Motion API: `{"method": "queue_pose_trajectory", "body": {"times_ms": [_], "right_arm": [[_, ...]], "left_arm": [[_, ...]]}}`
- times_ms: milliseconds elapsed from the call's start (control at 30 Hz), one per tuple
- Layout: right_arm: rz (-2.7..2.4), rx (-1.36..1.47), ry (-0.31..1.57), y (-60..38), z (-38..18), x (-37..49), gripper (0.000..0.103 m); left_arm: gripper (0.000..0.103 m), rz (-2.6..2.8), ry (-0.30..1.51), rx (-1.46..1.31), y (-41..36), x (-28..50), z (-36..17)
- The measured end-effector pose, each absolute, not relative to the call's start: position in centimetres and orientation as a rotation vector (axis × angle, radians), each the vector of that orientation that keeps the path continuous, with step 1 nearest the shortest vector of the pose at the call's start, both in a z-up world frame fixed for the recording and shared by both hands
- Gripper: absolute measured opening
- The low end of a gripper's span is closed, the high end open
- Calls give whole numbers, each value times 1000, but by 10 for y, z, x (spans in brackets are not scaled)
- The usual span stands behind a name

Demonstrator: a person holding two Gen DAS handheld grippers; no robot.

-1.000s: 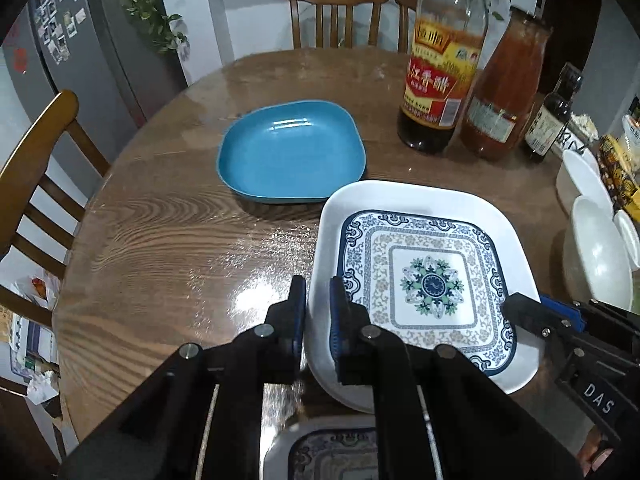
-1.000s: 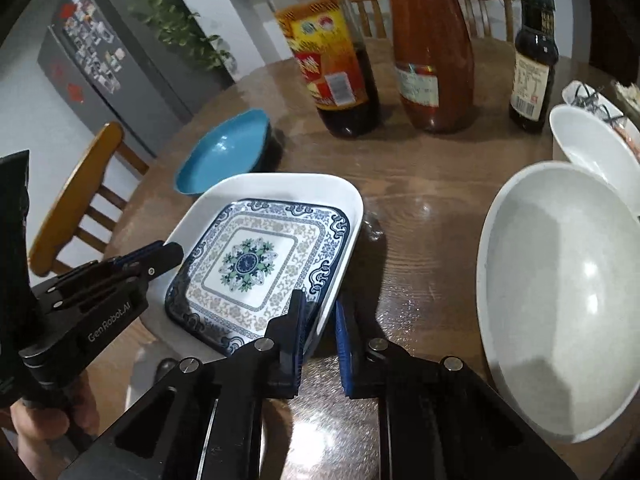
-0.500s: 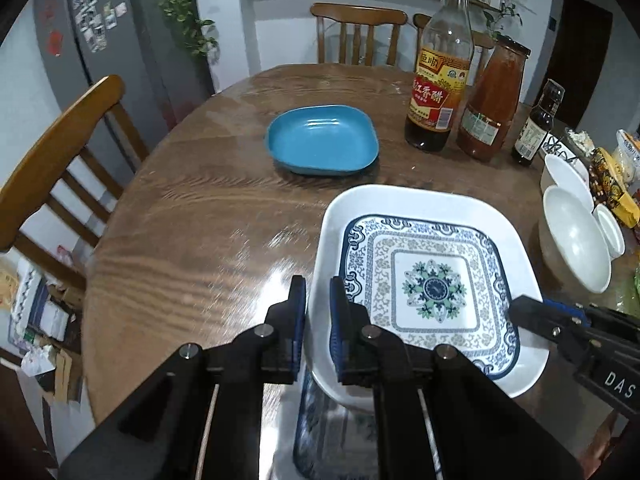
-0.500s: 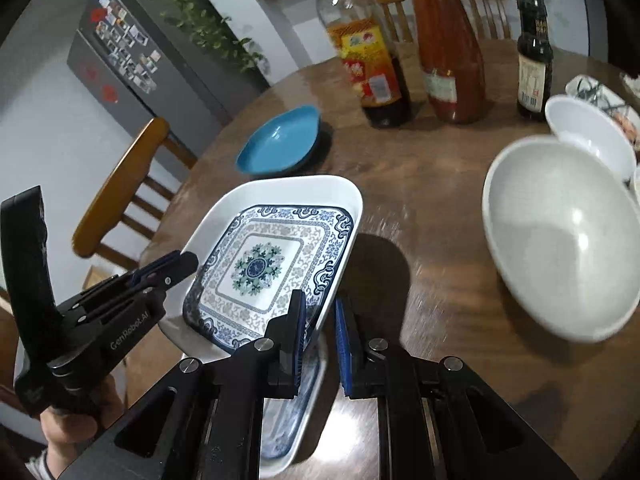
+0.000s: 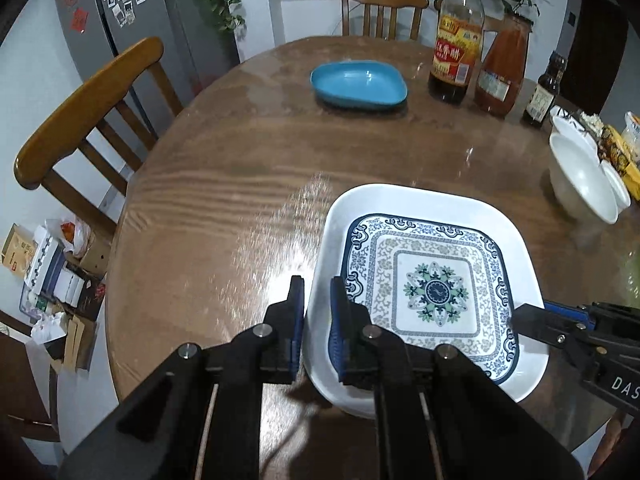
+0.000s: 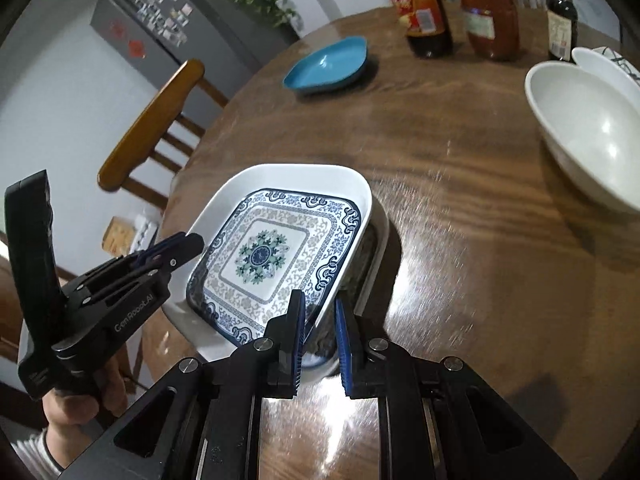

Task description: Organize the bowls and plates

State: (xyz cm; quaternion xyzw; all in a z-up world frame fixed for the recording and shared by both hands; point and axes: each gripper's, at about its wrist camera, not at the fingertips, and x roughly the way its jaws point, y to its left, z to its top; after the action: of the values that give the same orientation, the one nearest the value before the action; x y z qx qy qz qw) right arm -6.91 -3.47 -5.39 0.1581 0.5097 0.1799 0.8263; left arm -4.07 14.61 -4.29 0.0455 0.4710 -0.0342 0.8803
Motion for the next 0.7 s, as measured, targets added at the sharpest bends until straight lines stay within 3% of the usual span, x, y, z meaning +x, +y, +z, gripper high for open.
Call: {"method": "queue_pose_trajectory", "body": {"times_ms": [200,700], "right_arm": [[384,325,1124,-31,-62,-75,18],[276,283,1078,-41,-57,-65,18]], "left_arm": [[17,-69,1015,112,145,-41,-56],[18,-118,1028,124,124,-31,-65]]}}
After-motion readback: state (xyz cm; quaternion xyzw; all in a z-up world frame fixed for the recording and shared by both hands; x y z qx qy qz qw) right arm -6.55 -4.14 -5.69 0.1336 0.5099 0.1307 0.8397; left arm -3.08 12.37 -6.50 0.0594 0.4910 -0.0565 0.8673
